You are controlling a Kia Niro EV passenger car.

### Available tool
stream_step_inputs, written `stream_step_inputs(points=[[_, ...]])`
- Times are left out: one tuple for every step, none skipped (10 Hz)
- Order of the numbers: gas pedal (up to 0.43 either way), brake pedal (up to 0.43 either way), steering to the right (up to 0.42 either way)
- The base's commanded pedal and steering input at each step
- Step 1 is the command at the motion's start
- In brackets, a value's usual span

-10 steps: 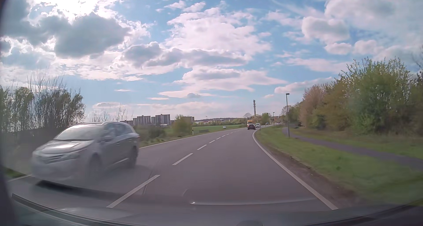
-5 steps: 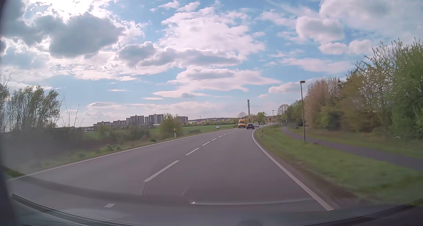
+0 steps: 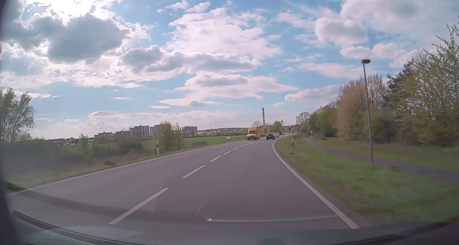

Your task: Follow the waypoints while adhering to traffic rules and regulations

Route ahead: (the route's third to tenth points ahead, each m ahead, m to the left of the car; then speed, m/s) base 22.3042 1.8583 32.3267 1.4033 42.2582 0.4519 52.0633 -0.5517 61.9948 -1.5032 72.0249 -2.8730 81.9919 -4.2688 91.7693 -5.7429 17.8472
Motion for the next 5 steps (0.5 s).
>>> stream_step_inputs(points=[[0.028,0.000,0.010],[0.028,0.000,0.010],[0.028,0.000,0.010],[0.028,0.000,0.010],[0.028,0.000,0.010]])
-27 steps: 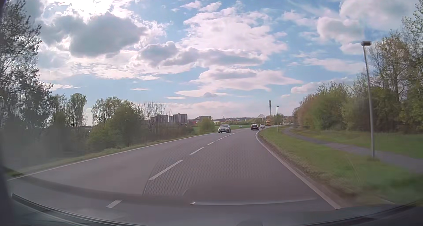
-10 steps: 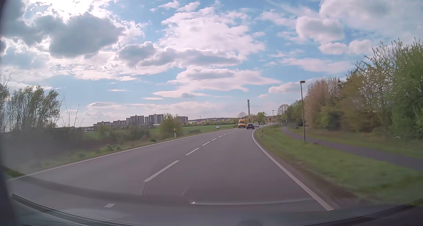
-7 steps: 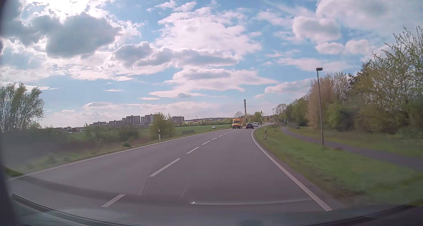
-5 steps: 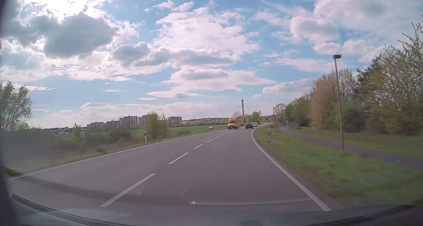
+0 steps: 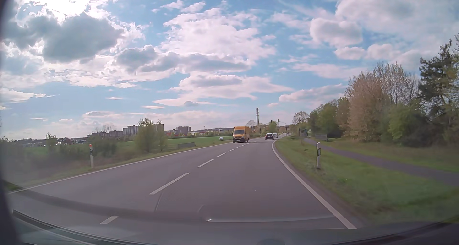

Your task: Follow the waypoints while adhering to traffic rules and regulations

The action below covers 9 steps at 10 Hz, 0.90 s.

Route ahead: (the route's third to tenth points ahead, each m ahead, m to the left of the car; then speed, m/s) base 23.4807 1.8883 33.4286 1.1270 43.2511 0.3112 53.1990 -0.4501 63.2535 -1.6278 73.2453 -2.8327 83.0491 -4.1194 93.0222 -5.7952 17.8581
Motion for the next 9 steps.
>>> stream_step_inputs(points=[[0.028,0.000,0.010],[0.028,0.000,0.010],[0.028,0.000,0.010],[0.028,0.000,0.009],[0.028,0.000,0.009],[0.028,0.000,0.008],[0.028,0.000,0.008],[0.028,0.000,0.008],[0.028,0.000,0.008]])
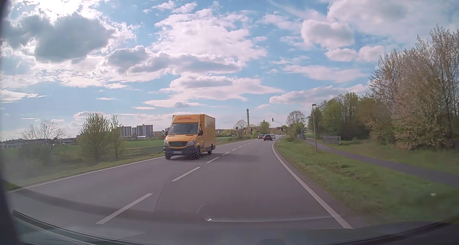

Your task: Follow the waypoints while adhering to traffic rules and regulations

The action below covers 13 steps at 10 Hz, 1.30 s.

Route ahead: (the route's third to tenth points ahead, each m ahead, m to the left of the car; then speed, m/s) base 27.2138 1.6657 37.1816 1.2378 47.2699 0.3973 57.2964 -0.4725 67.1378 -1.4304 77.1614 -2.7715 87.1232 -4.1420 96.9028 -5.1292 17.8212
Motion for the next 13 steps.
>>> stream_step_inputs(points=[[0.028,0.000,0.006],[0.028,0.000,0.006],[0.028,0.000,0.006],[0.028,0.000,0.006],[0.028,0.000,0.007],[0.028,0.000,0.007],[0.028,0.000,0.007],[0.028,0.000,0.007],[0.028,0.000,0.007],[0.028,0.000,0.008],[0.028,0.000,0.008],[0.028,0.000,0.009],[0.028,0.000,0.009]])
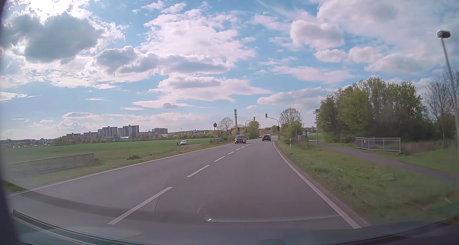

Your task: Follow the waypoints while adhering to traffic rules and regulations

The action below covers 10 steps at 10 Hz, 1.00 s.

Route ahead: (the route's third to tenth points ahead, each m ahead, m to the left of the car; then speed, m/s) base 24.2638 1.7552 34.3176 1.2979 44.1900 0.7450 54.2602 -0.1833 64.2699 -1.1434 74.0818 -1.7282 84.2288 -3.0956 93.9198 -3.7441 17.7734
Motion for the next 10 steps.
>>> stream_step_inputs(points=[[0.028,0.000,0.010],[0.028,0.000,0.009],[0.028,0.000,0.009],[0.028,0.000,0.010],[0.028,0.000,0.010],[0.028,0.000,0.009],[0.028,0.000,0.009],[0.028,0.000,0.010],[0.028,0.000,0.010],[0.028,0.000,0.010]])
